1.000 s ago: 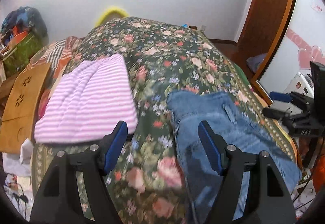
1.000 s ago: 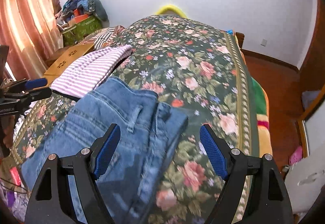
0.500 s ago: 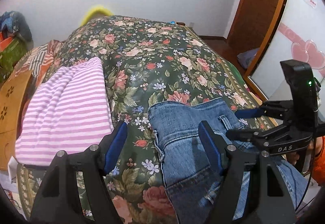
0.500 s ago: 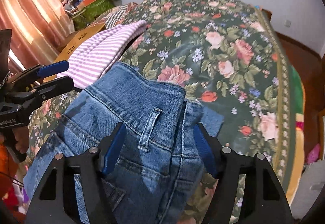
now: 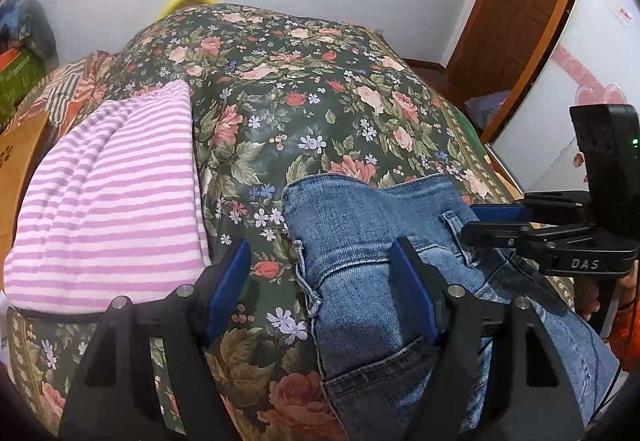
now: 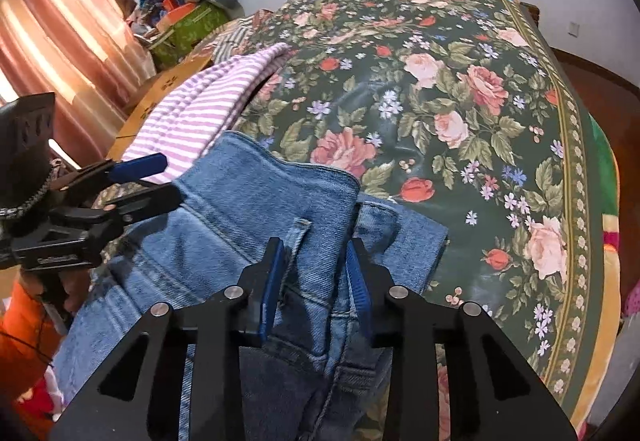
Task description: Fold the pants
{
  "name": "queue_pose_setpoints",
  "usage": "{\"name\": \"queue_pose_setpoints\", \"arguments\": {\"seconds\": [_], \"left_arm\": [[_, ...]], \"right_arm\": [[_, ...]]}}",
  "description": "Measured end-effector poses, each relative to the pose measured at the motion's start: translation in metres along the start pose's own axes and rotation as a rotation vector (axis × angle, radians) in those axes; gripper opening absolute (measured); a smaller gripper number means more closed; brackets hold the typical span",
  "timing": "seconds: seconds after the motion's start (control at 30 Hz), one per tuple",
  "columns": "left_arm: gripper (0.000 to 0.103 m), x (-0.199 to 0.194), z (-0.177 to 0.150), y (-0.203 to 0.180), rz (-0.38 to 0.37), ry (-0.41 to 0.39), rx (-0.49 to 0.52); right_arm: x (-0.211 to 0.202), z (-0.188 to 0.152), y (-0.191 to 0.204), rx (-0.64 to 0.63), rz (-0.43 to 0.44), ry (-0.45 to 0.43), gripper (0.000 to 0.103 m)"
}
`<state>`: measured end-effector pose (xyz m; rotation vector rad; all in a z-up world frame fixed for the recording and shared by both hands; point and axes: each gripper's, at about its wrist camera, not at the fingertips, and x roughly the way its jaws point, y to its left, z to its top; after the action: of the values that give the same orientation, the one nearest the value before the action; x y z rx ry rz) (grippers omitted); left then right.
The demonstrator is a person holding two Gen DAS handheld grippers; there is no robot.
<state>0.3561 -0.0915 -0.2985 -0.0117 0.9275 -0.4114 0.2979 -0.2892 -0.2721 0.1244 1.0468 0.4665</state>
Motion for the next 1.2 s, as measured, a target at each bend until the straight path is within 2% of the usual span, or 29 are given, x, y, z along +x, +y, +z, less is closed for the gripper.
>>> {"name": "queue_pose_setpoints", "arguments": {"seconds": [0.2,0.23,0.27,0.37,0.5,0.63,0.73,0.83,0.93,1.07,1.13,1.2], "left_arm": [[0.075,0.010,-0.004,0.004,-0.004,0.038,-0.046],[0.077,0.010,-0.004,0.004,-0.003,0.037,-0.055],[0.079,0.009,-0.004,0.005,-0.003,0.039,-0.062],[0.079,0.008,-0.003,0.006,-0.013,0.059,-0.076],[0.079,-0.004,0.004,0.003,-0.016,0.069,-0.085],[0.079,-0.028,0.019,-0.006,-0.071,0.017,-0.083],[0.083,-0.034,0.027,-0.018,-0.060,-0.003,-0.036],[0.083,-0.019,0.025,-0.025,-0.025,0.030,0.015],[0.083,0.006,0.014,-0.025,-0.030,0.115,0.018],[0.083,0.022,0.002,-0.027,-0.016,0.145,0.043],[0.083,0.024,0.001,-0.025,-0.027,0.150,0.035],[0.084,0.025,0.001,-0.024,-0.029,0.148,0.031]], "right_arm": [[0.021,-0.003,0.001,-0.007,0.008,0.060,0.028],[0.023,-0.002,0.000,-0.004,0.012,0.060,0.027],[0.022,-0.001,-0.001,0.001,0.014,0.052,0.020],[0.012,-0.001,0.001,-0.024,0.016,0.005,0.013],[-0.015,-0.001,0.012,-0.080,-0.001,-0.121,0.012],[-0.047,0.002,0.017,-0.104,-0.013,-0.234,0.011],[-0.057,0.004,0.020,-0.123,-0.035,-0.272,0.011],[-0.051,0.001,0.011,-0.109,-0.055,-0.268,0.011],[-0.028,-0.005,-0.006,-0.085,-0.092,-0.216,0.011],[-0.001,-0.017,-0.028,-0.046,-0.105,-0.127,0.012],[0.001,-0.020,-0.031,-0.043,-0.123,-0.112,0.016],[-0.006,-0.019,-0.030,-0.041,-0.154,-0.108,0.028]]}}
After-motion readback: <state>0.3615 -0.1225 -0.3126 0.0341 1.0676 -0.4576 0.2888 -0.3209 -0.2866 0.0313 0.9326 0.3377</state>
